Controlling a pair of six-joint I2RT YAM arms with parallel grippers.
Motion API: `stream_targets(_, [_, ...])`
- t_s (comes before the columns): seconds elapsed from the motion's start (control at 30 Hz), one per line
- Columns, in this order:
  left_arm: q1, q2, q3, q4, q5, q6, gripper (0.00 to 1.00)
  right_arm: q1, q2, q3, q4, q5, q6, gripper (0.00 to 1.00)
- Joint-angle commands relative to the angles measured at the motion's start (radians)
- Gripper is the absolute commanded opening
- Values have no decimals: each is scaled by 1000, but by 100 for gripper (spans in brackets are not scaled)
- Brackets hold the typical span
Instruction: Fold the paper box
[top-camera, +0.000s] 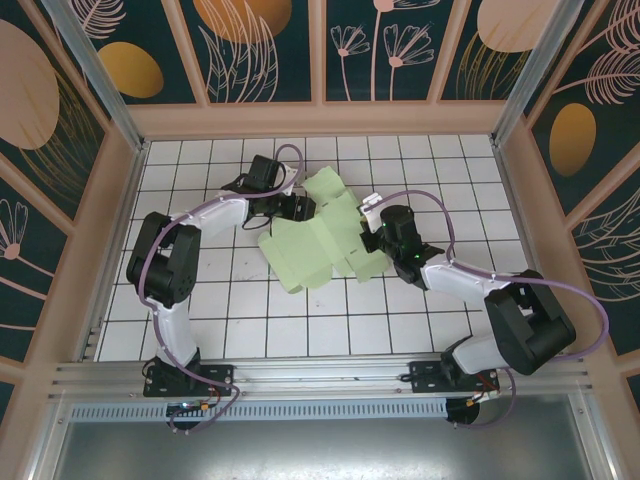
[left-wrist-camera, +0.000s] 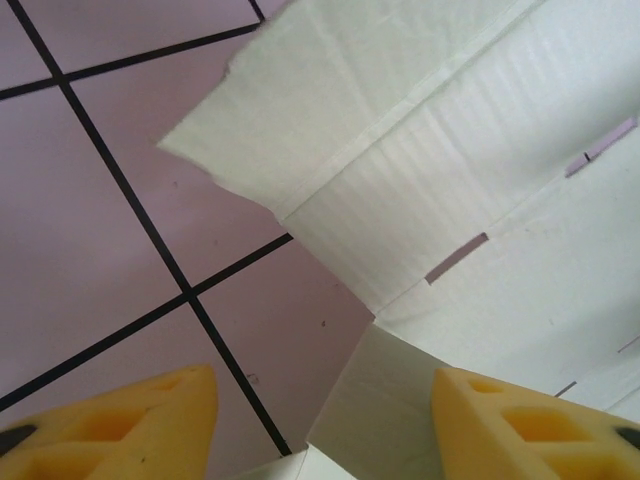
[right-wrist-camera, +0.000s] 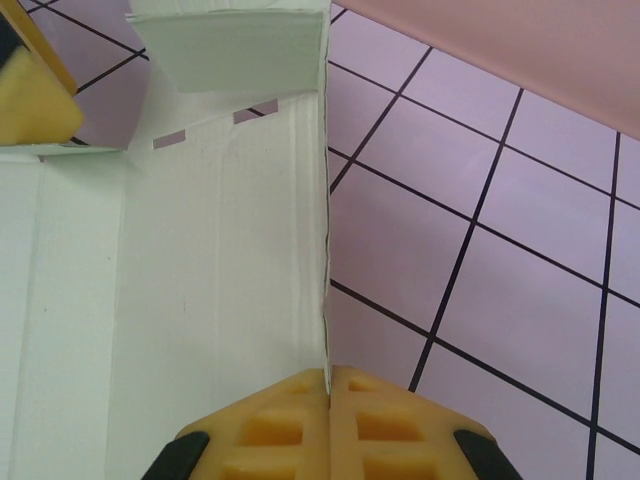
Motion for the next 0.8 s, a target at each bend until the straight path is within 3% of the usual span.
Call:
stream_targets(0.0, [0, 31, 5, -26, 25, 10, 52, 8, -44, 5, 27, -24, 7, 0])
stream_targets(0.17, [-9, 19, -19, -31, -7, 28, 51, -3, -53, 3, 28, -30, 25, 0])
stream_targets(0.3, [-10, -20, -51, -5, -52, 18, 67, -8, -43, 12, 19, -14, 35, 0])
stream_targets(0.37, [-10, -58, -67, 24, -84, -11, 69, -8, -33, 15, 13, -7, 32, 0])
stream_targets(0.53, [-10, -182, -107, 92, -173, -65, 71, -9, -16, 14, 9, -9, 40, 0])
stream_targets(0.67, [-12, -255, -129, 108, -169, -79, 71, -9, -3, 25, 7, -12, 42, 0])
stream_targets(0.77, [-12, -267, -139, 104, -164, -80, 65, -9, 8, 34, 4, -18, 42, 0])
